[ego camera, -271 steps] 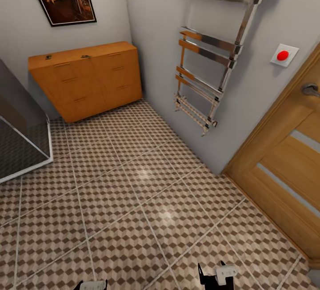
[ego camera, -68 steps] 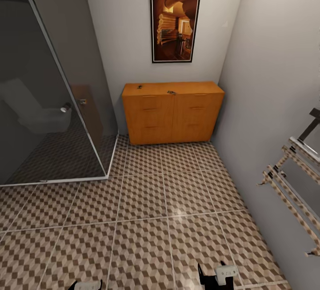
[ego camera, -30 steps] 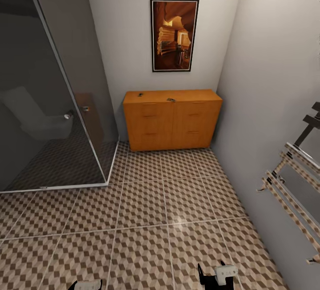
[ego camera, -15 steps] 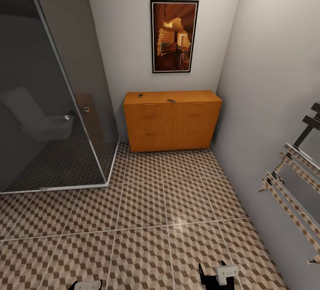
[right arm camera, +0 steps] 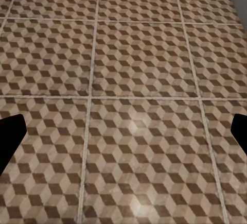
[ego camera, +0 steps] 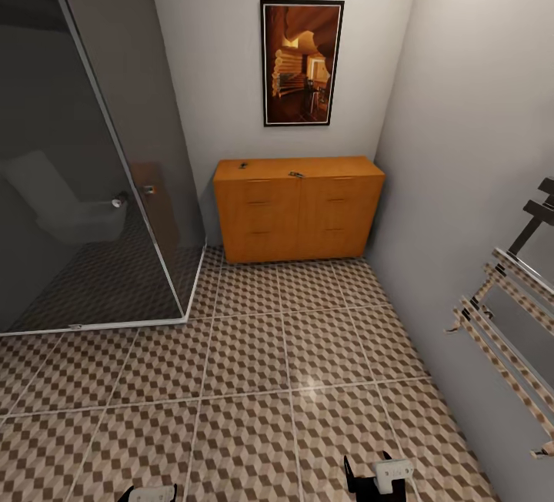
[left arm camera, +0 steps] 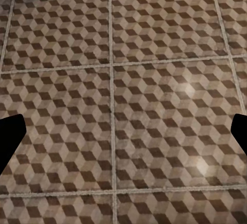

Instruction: Take the four mousetraps from the cabinet in the bathroom and place them on the bathroom floor. Make sure all four end up on the same floor surface, and ensure that at least two of them are either under or directly next to the same bathroom sink.

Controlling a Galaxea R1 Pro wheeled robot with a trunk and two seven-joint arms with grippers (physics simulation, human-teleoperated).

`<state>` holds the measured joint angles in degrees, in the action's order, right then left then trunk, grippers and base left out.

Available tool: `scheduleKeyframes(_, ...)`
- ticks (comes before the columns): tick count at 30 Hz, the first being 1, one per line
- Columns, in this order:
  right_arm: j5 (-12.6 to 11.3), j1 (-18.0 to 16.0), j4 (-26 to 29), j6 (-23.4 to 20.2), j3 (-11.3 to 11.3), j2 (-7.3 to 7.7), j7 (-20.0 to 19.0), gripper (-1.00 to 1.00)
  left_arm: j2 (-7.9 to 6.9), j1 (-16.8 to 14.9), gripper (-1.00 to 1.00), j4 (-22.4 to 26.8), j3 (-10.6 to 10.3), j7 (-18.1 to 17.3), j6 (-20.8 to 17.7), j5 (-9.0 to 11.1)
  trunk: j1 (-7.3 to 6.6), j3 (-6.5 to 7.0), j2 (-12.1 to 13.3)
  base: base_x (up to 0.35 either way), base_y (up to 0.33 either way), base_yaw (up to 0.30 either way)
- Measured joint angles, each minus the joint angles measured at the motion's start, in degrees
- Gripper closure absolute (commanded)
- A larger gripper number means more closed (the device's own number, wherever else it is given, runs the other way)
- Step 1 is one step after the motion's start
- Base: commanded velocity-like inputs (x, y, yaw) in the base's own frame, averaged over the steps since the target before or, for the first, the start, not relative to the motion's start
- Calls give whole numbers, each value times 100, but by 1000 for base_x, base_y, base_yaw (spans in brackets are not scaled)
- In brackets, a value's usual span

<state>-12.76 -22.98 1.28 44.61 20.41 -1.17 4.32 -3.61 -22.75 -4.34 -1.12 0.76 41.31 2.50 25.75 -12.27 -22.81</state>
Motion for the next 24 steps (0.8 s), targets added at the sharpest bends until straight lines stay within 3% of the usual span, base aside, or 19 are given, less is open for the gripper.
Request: scheduleKeyframes(24, 7, 0, 0, 0, 0, 10, -2, -100, 0, 0, -100, 0, -1, 0, 0, 0, 0, 0, 0, 0, 0, 0)
